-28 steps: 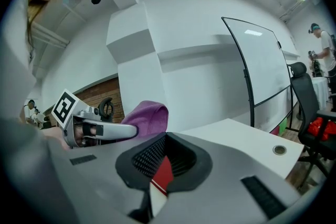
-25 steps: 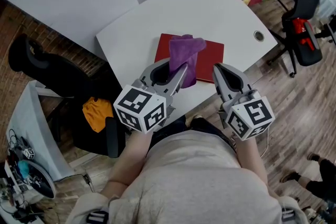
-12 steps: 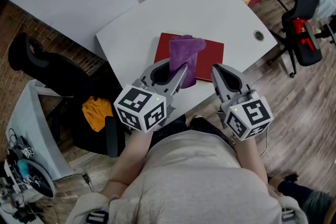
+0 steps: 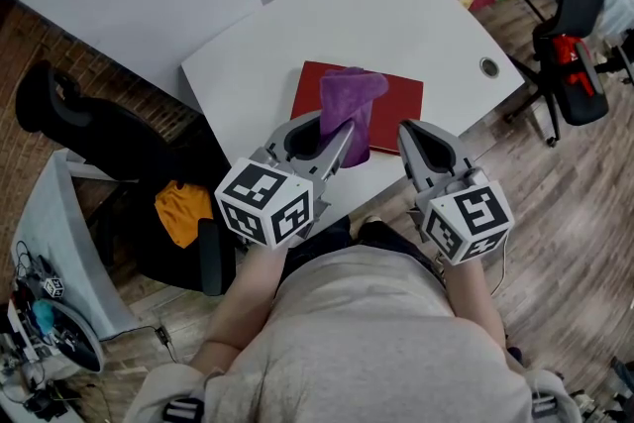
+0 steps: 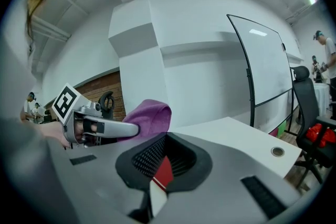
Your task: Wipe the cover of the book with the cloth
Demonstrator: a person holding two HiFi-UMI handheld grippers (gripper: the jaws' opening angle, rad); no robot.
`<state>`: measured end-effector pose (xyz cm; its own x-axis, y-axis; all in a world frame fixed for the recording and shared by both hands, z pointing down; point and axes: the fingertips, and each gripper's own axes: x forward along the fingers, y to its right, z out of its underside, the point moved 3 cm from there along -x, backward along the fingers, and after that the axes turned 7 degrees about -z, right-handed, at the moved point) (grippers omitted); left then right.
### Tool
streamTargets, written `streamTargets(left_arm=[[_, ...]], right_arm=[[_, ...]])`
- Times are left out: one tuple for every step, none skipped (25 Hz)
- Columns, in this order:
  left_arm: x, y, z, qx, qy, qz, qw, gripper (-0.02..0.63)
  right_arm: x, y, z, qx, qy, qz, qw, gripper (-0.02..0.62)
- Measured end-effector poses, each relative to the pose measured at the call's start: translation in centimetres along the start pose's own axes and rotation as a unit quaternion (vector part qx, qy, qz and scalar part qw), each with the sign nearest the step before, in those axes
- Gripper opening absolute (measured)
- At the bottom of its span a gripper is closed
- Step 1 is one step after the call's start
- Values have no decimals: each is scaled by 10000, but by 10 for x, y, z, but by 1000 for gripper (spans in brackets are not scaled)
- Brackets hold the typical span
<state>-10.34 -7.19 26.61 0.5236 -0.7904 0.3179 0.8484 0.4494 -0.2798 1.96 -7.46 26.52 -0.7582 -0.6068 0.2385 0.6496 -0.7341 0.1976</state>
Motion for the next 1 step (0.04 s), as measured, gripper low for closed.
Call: streamTargets(left_arm=[[1, 0, 0, -4, -3, 0, 10000, 110]], right_arm=[[1, 1, -1, -1, 9, -4, 10000, 21]])
